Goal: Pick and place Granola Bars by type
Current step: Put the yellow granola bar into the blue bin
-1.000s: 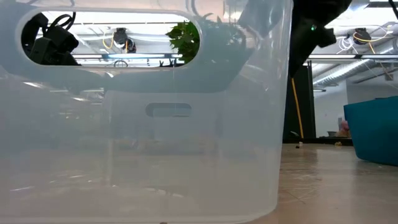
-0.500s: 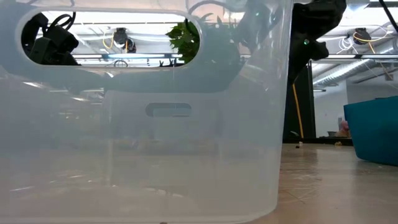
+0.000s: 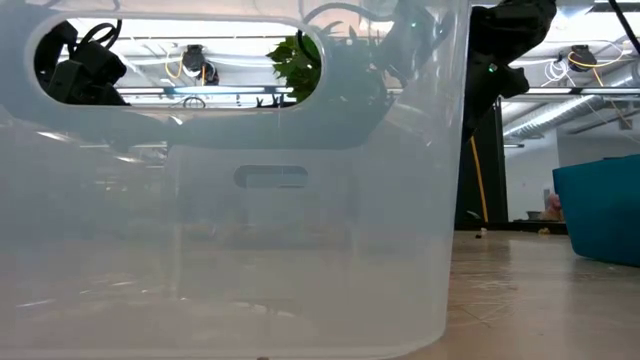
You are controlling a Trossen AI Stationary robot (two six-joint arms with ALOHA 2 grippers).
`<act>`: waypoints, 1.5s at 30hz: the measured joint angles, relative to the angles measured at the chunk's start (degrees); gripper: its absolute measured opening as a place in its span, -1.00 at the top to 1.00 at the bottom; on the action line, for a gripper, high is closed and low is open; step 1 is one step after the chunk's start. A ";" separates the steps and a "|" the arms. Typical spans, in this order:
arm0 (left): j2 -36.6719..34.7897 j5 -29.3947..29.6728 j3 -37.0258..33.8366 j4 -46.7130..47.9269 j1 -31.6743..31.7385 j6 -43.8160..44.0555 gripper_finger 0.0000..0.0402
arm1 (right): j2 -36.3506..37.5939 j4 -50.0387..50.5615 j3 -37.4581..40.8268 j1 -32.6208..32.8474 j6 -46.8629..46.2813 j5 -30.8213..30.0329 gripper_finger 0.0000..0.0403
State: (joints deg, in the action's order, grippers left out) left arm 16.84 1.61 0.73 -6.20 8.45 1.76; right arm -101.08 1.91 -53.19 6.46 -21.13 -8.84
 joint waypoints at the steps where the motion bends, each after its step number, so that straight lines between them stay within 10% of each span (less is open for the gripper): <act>1: 0.00 0.00 0.00 0.00 0.00 0.00 0.35 | 0.01 0.00 0.00 0.00 0.55 0.02 0.74; 26: 0.00 0.00 0.01 -0.01 0.00 0.00 0.35 | 15.07 8.13 0.07 4.55 6.81 -0.04 0.99; 45: 0.00 -0.02 0.00 0.00 0.00 0.00 0.35 | 32.84 23.21 0.07 24.99 -13.37 -4.74 0.99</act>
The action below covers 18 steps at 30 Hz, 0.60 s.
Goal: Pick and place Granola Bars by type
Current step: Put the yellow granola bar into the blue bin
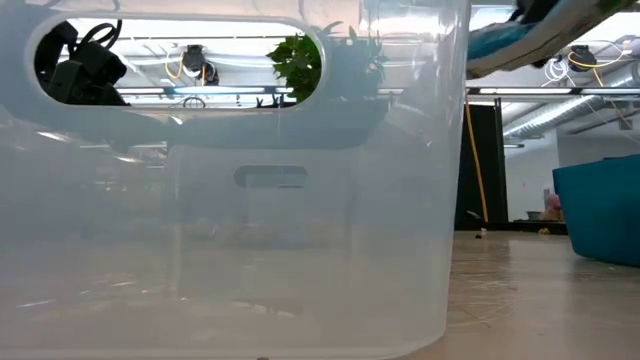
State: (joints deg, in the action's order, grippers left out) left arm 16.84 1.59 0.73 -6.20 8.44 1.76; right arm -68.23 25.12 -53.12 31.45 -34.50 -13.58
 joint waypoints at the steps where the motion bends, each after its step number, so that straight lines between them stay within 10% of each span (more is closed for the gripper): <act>1: 0.00 0.02 0.02 -0.02 0.00 0.00 0.35 | 0.35 0.55 0.00 0.89 -0.64 -0.55 0.99; 18: 0.00 0.02 0.00 0.00 0.00 0.00 0.35 | 8.70 -17.90 15.86 5.60 15.58 -8.49 0.99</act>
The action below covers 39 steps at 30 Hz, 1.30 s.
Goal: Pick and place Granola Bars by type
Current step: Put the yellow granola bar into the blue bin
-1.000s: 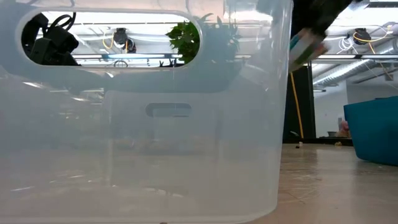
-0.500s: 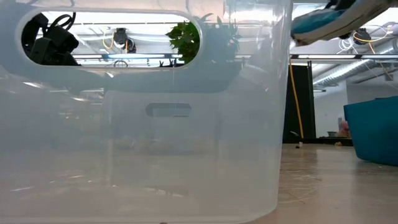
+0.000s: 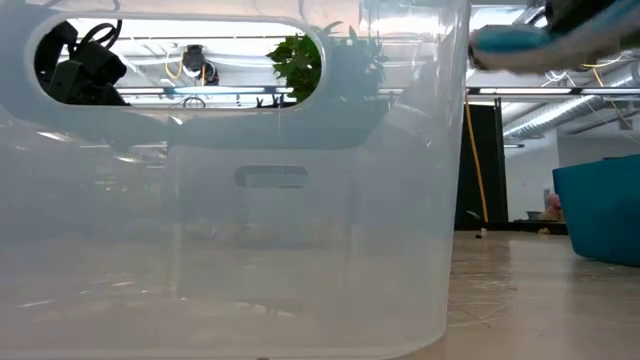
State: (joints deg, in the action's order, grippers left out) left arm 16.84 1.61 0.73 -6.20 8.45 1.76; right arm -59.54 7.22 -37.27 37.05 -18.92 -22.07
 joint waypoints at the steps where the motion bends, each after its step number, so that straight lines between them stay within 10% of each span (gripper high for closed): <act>1: 0.02 0.00 0.00 0.00 0.00 0.00 0.35 | 1.51 -1.57 1.67 -0.72 1.07 0.73 0.99; 18: 0.00 0.00 0.00 0.00 -0.02 0.00 0.35 | 29.77 -2.12 12.58 -5.84 -1.74 5.76 0.99; 29: 0.02 0.00 0.01 0.01 0.00 0.00 0.35 | 31.61 8.17 12.58 -5.82 -23.08 5.77 0.99; 39: 0.02 0.00 0.00 0.00 -0.02 0.00 0.35 | 30.99 8.58 11.52 -4.70 -21.16 5.49 1.00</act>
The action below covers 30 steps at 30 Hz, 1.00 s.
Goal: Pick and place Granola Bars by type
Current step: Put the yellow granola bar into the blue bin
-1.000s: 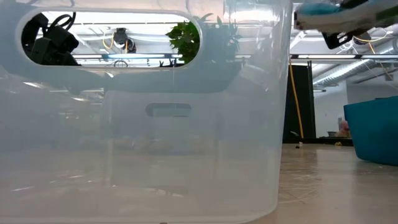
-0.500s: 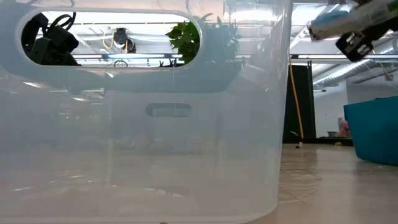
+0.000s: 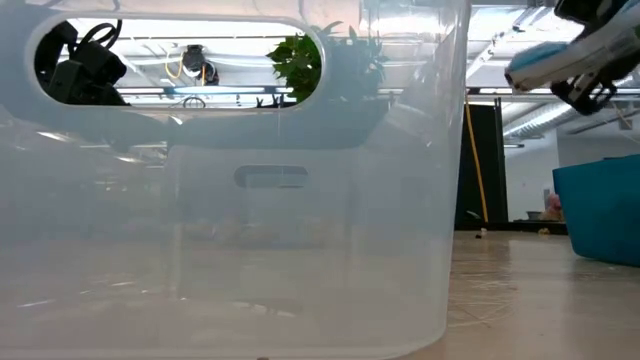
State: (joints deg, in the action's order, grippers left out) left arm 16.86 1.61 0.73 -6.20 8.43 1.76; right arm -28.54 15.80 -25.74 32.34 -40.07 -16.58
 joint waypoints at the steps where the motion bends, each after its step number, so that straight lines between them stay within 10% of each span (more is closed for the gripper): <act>1: 0.00 0.00 0.02 0.00 0.02 0.00 0.35 | 0.01 -0.07 -0.50 0.12 1.30 -0.24 1.00; 21: 0.00 0.00 0.00 0.00 0.00 0.00 0.35 | -1.34 -3.03 -2.70 0.36 58.66 -18.78 1.00; 30: -0.01 0.00 0.00 -0.02 0.02 0.00 0.35 | -7.58 -12.62 -2.70 0.35 82.75 -47.03 1.00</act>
State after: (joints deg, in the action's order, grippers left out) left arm 16.86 1.61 0.73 -6.21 8.45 1.76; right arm -36.13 3.18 -28.45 32.70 42.68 -63.61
